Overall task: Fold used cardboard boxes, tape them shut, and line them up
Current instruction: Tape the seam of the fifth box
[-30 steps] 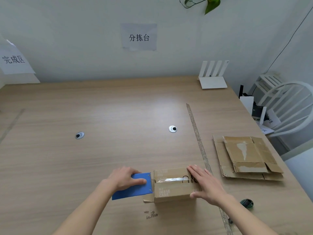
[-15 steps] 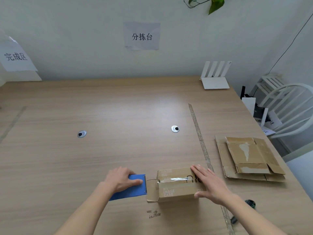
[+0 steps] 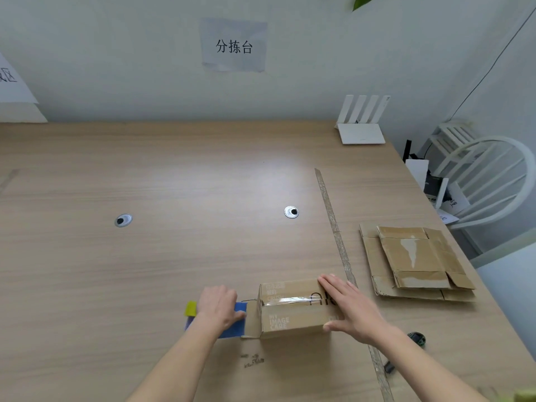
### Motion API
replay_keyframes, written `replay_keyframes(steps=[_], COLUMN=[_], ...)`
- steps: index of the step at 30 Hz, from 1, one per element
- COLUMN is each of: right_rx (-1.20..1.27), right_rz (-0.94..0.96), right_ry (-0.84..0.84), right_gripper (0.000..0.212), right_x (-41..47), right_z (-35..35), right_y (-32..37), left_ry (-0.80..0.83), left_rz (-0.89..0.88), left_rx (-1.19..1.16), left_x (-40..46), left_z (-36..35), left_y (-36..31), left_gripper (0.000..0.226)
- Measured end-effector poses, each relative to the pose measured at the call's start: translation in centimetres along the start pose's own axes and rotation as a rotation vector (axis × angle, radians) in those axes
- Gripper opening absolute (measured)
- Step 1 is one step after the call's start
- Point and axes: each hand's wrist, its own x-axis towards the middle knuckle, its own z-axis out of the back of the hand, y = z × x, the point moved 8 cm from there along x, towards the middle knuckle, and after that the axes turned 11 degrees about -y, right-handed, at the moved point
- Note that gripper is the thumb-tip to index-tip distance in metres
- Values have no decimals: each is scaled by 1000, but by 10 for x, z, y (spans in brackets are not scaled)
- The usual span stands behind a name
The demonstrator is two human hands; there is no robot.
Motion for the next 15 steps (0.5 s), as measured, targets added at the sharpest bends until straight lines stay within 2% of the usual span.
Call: replay_keyframes(steps=[3,8,13,15], right_rx=[11,42,63,74], right_rz=[1,-7,-7,-8], right_ry=[-7,-12,-19,-25], right_gripper=[114,114,114,114], right_x=[1,1,0,1], right_z=[2,3,1,2], right_y=[0,0,1,1], left_ry=[-57,-255,-276,-278], left_rz=[52,157,295,311], left_rx=[-73,-134,-271,-256], left_x=[-4,-24,-47,-49], left_z=[-13,-31,-62,-73], left_y=[10,36,64,68], left_gripper=[50,58,71,86])
